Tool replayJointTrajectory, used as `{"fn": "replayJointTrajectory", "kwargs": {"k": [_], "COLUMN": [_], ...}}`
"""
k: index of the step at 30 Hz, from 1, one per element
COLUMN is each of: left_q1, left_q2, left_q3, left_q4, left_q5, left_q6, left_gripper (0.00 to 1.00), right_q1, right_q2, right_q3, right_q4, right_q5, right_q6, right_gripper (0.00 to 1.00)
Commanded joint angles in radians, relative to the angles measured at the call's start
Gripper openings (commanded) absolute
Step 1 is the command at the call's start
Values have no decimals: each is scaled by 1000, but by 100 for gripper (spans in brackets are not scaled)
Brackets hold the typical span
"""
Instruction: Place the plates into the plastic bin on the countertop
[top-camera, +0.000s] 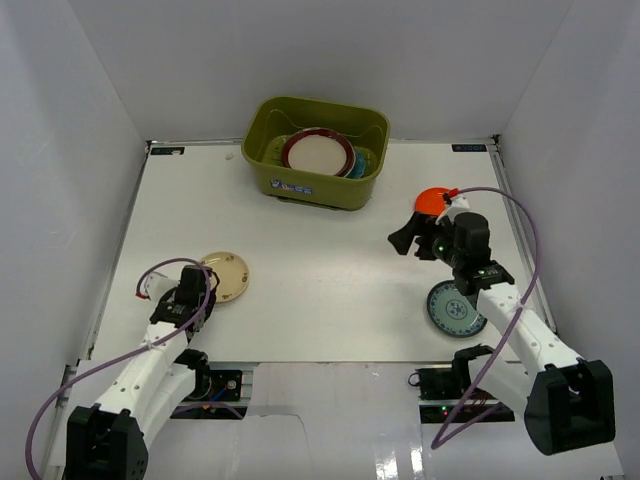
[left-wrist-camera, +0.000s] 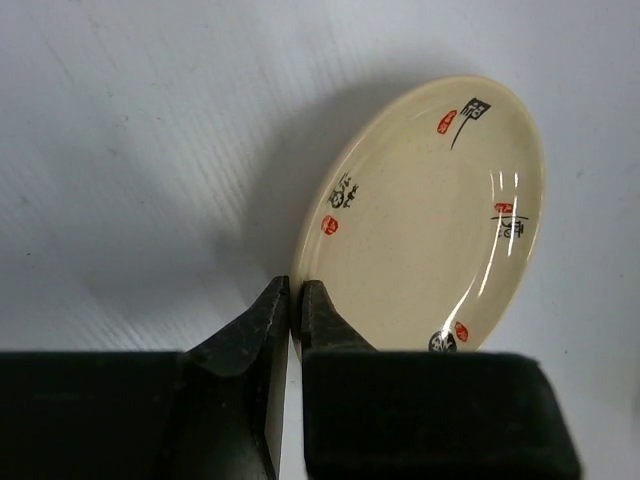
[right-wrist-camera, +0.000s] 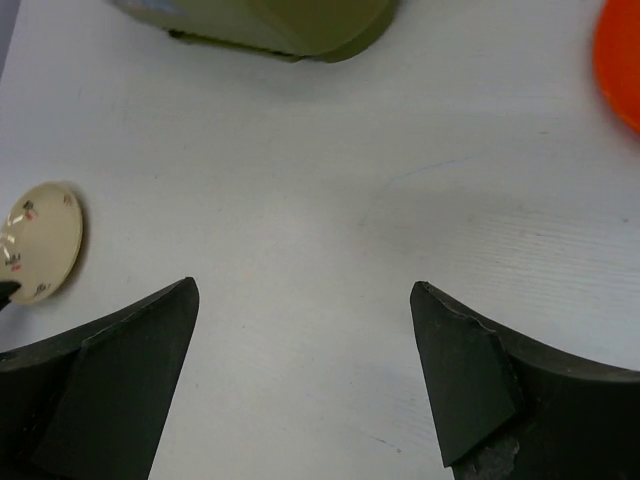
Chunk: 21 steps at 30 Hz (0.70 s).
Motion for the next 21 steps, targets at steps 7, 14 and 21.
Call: {"fn": "replayJointTrajectory", "kwargs": {"k": [7,14,21], "left_q1": [0,0,-10], "left_q2": [-161,-62,363], "left_q3": [166,459,735], "left_q4": [144,365,589], "left_q5": [236,445,592], "left_q6": [358,471,436], "left_gripper": [0,0,0], "right_q1": [-390,-559,-574], "right_q2": [84,326,576], "right_q3": [17,46,175], "right_q4": [46,161,237], "right_q5": [15,46,87], "right_q6": [225,391,441], "right_gripper": [97,88,59]}}
